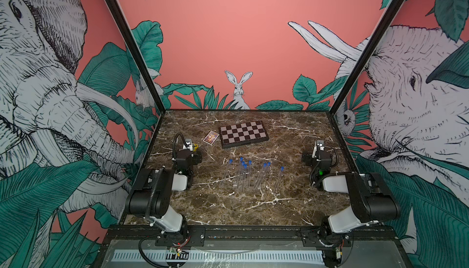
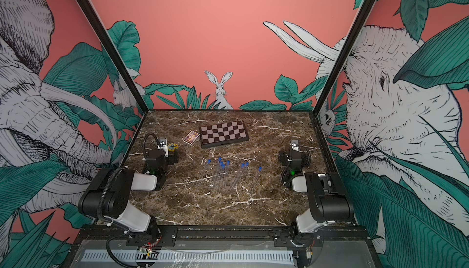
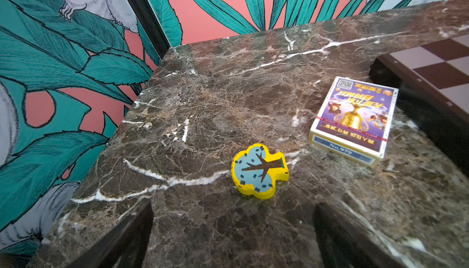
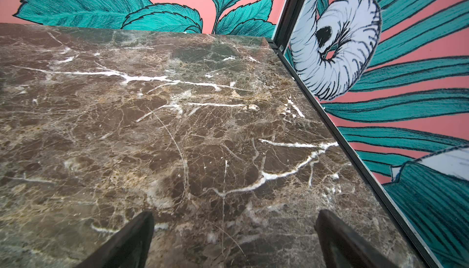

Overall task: Remove stoppers from test tubes
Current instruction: Pick up the test tube at the center of the board.

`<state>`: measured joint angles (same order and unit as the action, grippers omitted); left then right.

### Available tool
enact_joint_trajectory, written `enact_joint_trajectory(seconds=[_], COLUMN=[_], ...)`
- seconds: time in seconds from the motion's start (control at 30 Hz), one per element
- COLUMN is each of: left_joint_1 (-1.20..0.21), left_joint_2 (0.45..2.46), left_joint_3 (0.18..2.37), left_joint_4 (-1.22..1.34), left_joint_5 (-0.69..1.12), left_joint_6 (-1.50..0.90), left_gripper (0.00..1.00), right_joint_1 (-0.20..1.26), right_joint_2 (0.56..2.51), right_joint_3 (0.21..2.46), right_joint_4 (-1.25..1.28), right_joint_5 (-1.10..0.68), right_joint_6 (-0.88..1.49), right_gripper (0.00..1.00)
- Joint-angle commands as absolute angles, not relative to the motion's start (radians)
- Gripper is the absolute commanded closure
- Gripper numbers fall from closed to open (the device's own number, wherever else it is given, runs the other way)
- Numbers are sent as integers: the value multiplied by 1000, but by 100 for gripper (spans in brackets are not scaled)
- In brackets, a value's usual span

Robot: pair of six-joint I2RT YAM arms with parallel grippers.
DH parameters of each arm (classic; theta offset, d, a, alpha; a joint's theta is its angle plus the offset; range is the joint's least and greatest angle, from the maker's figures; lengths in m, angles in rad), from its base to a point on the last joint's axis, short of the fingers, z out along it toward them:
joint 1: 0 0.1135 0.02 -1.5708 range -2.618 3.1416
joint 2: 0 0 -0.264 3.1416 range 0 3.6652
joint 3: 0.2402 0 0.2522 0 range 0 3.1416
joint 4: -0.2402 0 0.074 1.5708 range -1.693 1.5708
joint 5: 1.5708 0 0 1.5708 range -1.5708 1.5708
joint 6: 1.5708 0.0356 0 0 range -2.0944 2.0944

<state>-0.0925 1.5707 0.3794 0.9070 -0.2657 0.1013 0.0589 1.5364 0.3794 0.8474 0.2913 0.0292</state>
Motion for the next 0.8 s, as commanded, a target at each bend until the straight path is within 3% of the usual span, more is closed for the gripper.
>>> enact_joint_trajectory(seconds=[0.0, 0.57, 0.63, 0.7, 0.77], left_joint_1=[-86, -87, -89, -102, -110], left_joint_2=[1554, 1552, 1542, 1416, 1273], left_joint_3=[393, 399, 394, 437, 540], left_joint_4=[909, 898, 923, 735, 435], left_joint_5=[-259, -171, -165, -173, -229], left_joint_6=[87, 120, 139, 149, 91], left_gripper=[1, 1, 8, 13, 16], right_joint_1=[61, 61, 54, 61, 63], right_joint_2=[1529, 1531, 1528, 1440, 1292], right_joint_3=[386, 389, 385, 399, 508], right_joint_4=[873, 873, 882, 794, 474], right_joint_5=[289, 286, 266, 298, 364], right_joint_6=[26, 27, 28, 25, 87], right_gripper=[1, 1, 1, 1, 1])
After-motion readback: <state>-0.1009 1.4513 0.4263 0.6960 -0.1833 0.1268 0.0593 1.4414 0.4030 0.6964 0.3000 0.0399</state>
